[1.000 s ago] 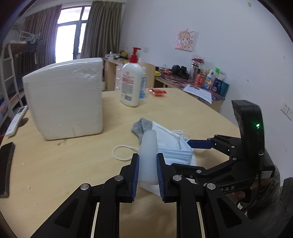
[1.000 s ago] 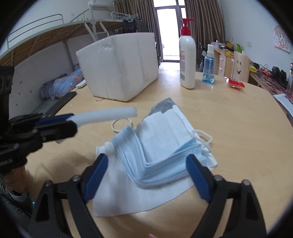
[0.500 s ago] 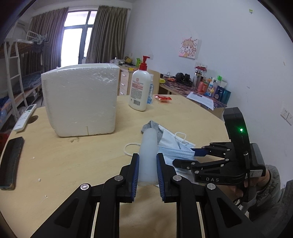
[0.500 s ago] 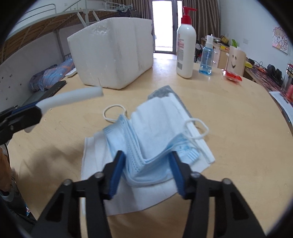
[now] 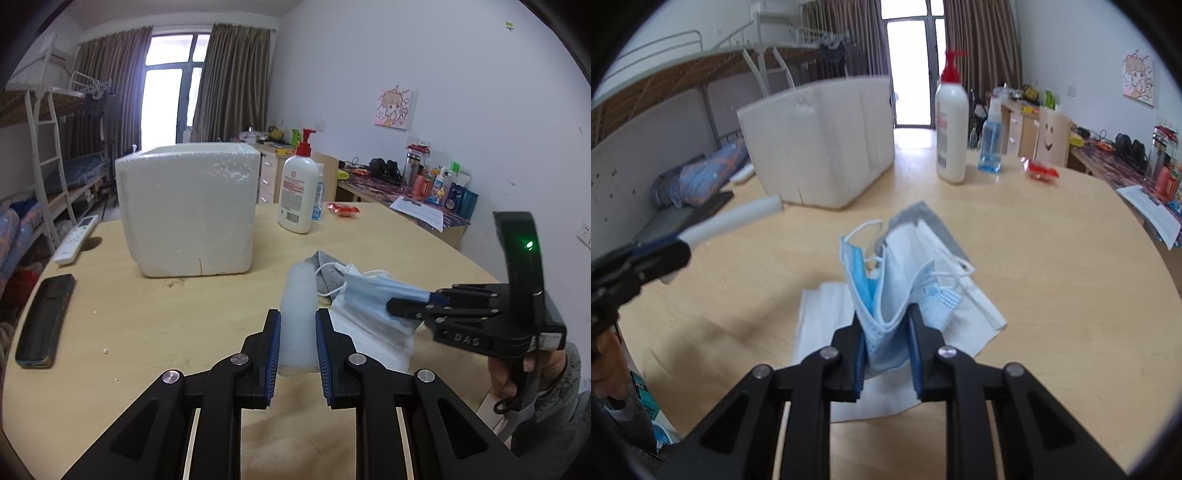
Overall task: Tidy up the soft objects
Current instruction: 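Lift and carry the white roll and blue masks over the white foam box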
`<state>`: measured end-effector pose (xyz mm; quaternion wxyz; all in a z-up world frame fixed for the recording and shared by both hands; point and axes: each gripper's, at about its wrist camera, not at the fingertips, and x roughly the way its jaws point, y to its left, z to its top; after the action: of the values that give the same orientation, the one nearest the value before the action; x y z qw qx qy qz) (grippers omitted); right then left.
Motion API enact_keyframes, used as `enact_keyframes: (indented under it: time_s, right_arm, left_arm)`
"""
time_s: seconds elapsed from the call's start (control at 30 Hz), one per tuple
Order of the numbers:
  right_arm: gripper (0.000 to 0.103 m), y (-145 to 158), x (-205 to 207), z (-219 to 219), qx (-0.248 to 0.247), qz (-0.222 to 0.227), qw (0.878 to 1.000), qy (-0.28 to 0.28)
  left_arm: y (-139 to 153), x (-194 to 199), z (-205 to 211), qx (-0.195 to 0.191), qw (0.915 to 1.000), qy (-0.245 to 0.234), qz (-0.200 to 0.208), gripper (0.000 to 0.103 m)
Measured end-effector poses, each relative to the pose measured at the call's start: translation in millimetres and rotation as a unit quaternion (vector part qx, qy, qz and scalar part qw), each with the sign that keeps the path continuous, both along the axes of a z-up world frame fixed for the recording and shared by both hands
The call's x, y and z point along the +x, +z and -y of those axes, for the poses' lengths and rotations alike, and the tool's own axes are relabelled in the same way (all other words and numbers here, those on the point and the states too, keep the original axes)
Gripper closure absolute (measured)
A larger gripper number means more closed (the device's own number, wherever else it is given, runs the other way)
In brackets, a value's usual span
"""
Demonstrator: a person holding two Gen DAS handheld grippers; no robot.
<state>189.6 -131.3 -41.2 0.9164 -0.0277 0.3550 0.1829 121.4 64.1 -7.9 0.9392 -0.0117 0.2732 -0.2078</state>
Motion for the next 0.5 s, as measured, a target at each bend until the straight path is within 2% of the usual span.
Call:
enact_keyframes:
  time_s: [0.5]
  right_arm:
    - [0.08,37,-46,9,0.031,0.078,0.996,-0.003]
  left_arm:
    - [25,-45,3,0.013,0.9979,0.022,0.059,0.083]
